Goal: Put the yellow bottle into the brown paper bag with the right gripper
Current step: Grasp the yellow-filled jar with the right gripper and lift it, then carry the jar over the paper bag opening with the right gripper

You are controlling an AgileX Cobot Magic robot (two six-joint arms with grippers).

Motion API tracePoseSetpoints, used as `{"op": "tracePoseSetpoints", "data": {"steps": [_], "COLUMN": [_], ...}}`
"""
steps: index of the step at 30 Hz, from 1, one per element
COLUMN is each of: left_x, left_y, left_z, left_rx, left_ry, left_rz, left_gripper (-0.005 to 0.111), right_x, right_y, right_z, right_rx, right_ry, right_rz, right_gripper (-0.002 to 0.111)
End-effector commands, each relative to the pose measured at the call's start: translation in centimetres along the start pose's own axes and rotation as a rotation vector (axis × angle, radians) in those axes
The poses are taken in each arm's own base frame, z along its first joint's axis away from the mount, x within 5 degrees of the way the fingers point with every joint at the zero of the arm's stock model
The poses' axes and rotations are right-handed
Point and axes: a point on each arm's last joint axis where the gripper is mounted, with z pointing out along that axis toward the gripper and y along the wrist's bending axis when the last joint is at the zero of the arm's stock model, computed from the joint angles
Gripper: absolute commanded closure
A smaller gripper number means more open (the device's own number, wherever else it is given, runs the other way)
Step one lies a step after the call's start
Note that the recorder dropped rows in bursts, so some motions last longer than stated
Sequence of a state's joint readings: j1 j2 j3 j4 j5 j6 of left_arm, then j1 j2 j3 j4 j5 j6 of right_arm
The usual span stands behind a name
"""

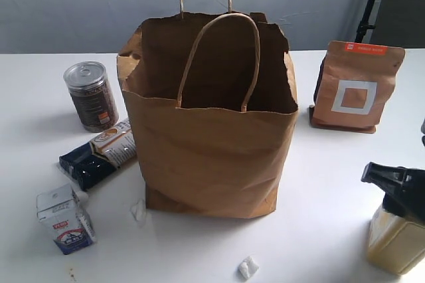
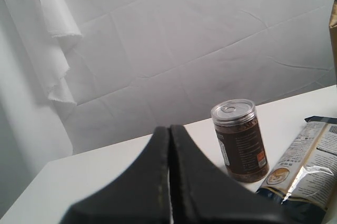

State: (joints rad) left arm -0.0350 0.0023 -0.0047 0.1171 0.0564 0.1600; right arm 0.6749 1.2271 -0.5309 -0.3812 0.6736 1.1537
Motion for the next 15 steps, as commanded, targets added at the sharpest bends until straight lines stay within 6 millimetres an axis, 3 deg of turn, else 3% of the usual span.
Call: {"op": "tracePoseSetpoints", "data": {"steps": [1,6,15], "left_x": [0.1,0.1,0.1], "left_y": [-0.1,-0.1,-0.1], "left_z": [0.0,0.0,0.0], "left_rx": [0.004,0.004,0.004], "left_ry": [-0.005,-0.005,-0.005], "left_rz": [-0.008,-0.008,-0.008], "left_gripper": [0.107,0.107,0.107], "right_x": [0.3,1.9,2.2], "right_y": [1.2,0.6,-1.2], "right_z": [-2.4,-9.0,-14.8], "right_rx": [-0.235,-0.571,-0.936], "right_ry": [-0.083,-0.260,-0.483], "right_rz": [0.024,-0.086,-0.112], "right_gripper": [0.108,0.108,0.108]}}
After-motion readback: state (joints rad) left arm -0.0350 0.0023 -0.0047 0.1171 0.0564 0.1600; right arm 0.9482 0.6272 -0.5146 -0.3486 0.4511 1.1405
